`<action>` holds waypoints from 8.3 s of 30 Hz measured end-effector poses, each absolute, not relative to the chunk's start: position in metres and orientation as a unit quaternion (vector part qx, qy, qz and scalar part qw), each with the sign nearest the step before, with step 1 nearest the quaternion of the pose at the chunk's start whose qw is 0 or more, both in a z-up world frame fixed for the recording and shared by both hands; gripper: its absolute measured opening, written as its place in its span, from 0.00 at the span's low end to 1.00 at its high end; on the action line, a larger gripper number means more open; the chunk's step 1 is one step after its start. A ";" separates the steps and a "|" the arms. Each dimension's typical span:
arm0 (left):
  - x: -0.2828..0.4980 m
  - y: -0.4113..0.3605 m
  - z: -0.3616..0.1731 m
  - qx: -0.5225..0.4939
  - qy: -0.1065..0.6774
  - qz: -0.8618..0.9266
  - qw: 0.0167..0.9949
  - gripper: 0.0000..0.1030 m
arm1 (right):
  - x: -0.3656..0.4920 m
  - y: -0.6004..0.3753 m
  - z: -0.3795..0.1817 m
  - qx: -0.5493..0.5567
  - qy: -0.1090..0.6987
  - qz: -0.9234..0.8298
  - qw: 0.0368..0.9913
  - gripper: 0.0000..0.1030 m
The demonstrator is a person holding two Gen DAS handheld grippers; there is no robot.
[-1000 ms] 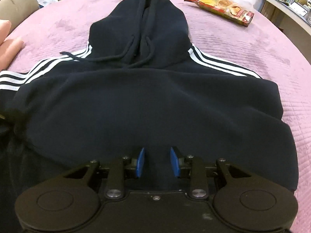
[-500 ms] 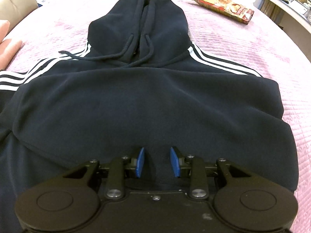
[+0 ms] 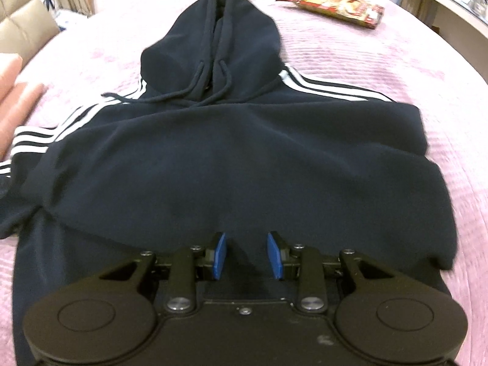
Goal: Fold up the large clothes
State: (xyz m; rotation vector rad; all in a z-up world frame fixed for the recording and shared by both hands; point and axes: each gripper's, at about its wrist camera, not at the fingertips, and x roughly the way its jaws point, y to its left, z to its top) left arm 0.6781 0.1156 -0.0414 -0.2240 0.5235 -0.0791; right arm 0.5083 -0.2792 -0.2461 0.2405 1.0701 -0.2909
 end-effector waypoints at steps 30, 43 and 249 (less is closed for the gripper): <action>0.600 -0.186 -0.206 -0.077 0.416 -0.238 0.874 0.62 | 0.436 -0.385 -0.198 0.173 0.431 -0.159 0.871 0.73; 0.630 -0.114 -0.206 -0.086 0.418 -0.170 0.889 0.57 | 0.504 -0.421 -0.202 0.198 0.430 -0.145 0.869 0.12; 0.343 0.116 -0.249 -0.275 0.676 -0.188 0.657 0.62 | 0.127 -0.368 -0.189 0.243 0.645 -0.116 0.715 0.49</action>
